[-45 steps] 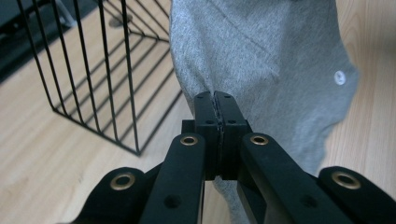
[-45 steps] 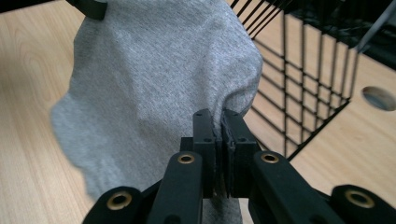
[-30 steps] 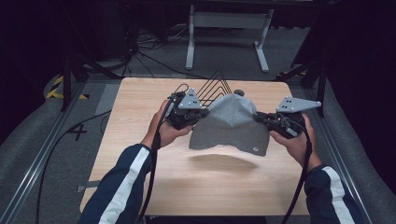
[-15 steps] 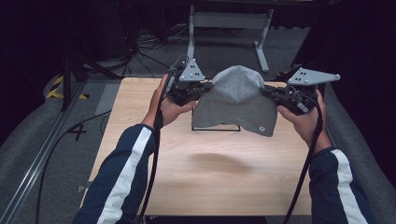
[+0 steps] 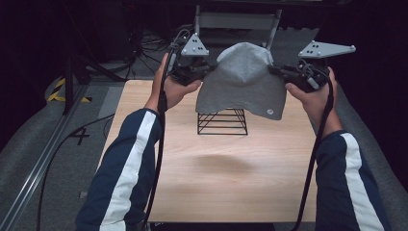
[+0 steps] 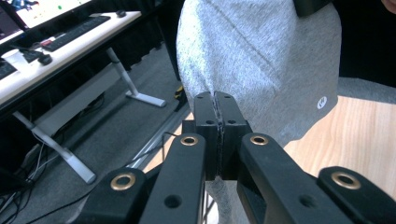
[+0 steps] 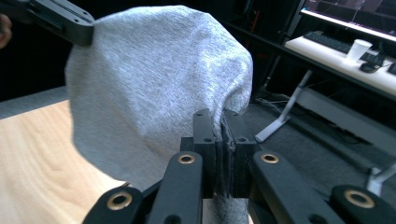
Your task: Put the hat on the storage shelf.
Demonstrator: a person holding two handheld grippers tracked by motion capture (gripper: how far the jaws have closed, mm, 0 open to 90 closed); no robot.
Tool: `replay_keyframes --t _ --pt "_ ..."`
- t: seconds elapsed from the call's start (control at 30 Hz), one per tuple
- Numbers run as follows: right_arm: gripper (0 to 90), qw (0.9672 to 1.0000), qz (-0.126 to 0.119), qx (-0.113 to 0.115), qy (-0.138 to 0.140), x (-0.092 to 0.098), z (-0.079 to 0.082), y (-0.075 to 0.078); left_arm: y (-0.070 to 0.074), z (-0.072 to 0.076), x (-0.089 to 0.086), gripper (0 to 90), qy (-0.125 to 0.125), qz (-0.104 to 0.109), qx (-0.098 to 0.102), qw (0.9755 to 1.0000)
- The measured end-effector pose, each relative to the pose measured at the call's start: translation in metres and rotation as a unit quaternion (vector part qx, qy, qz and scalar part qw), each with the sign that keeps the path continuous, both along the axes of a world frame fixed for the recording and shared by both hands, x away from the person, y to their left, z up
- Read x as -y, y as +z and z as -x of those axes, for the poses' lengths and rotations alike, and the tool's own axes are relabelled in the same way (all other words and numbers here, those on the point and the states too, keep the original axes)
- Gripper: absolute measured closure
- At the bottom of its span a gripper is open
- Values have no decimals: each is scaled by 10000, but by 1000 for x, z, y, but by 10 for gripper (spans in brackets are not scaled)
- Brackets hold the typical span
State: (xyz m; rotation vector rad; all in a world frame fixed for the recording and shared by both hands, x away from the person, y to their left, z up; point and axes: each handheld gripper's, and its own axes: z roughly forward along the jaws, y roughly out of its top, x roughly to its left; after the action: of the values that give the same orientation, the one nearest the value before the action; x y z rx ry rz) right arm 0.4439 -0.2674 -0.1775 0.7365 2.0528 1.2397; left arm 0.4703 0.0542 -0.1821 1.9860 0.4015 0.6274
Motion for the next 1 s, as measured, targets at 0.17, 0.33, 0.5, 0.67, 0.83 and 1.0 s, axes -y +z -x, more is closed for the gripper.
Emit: replay_keyframes --t 0.17,0.33,0.5,0.67,0.83,1.0 --pt "856 10000 13 72 -11 -9 -19 10 7 -13 -4 897 160 92 -27 9998" --pt "856 10000 -5 94 -32 -15 -31 14 9 -24 -4 897 290 61 -12 9996" --pt "856 10000 -10 36 -77 -18 -44 11 4 -36 -4 896 361 28 -104 9993" --pt "856 9999 -37 -67 -81 -20 -55 3 -4 -46 -5 897 438 49 -207 9988" --pt "856 9999 -73 -148 -20 -22 -61 -3 -11 -50 -8 896 419 18 -269 9988" --pt "856 9998 -69 -192 59 -24 -60 -9 -16 -49 -13 896 359 160 -360 9986"
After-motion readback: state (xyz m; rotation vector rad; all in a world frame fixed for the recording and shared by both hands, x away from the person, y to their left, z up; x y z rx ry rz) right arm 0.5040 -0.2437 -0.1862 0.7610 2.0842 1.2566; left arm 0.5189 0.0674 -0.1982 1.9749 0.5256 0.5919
